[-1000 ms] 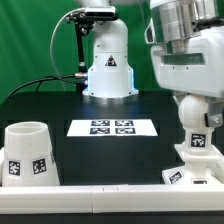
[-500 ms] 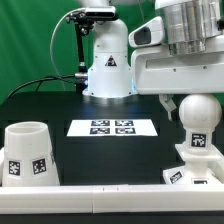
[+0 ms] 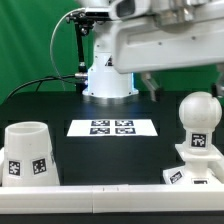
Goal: Assemble lamp
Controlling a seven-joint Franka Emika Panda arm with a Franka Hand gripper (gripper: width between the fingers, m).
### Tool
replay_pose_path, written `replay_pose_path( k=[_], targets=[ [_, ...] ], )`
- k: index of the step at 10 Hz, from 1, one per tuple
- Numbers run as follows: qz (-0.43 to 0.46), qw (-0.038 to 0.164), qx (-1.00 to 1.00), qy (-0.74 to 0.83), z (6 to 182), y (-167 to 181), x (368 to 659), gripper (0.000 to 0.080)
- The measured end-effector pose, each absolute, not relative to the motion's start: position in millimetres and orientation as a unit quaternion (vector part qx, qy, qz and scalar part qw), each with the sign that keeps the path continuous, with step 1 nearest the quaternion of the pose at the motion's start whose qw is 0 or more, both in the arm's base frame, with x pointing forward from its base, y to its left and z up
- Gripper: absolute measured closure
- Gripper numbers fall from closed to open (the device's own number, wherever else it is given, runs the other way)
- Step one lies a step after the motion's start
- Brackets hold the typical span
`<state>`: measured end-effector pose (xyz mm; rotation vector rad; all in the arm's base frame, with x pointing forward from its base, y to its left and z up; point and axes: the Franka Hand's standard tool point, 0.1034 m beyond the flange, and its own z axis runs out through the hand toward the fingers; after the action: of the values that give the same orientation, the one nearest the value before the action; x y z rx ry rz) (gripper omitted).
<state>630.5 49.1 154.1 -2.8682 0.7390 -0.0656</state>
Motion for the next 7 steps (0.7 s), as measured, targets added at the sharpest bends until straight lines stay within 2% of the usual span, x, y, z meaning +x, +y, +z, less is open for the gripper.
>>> replay_pose_path(
  k=[7],
  targets=[
    [-0.024,0.087,-0.968,0.234,153.7,42.6,630.5,0.0101]
  ],
)
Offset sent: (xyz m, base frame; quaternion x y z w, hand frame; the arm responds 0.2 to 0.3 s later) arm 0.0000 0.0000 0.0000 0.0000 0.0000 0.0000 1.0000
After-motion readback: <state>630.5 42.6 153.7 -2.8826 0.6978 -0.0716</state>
